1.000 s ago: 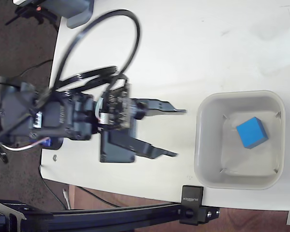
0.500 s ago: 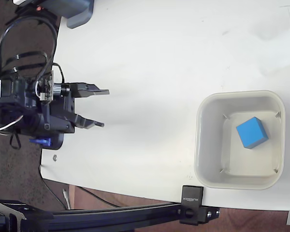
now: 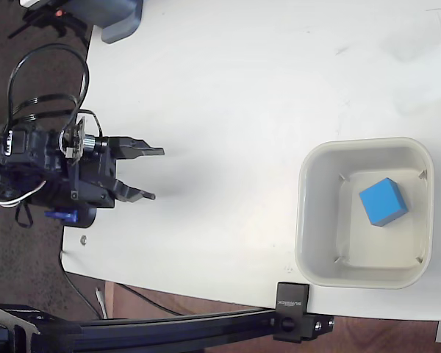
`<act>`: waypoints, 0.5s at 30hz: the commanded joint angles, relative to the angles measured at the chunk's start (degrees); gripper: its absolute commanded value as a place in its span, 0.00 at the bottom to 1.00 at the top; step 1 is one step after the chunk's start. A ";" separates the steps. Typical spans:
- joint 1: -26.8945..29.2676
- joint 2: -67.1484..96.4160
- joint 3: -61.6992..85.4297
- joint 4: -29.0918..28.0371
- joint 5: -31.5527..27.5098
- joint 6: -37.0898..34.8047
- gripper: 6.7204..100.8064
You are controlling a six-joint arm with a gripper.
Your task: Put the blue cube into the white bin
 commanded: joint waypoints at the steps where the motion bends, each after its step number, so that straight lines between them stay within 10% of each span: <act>1: -0.35 1.49 -1.23 -0.18 0.18 -0.09 0.99; 15: -0.35 1.49 -1.23 -0.35 4.13 2.55 0.99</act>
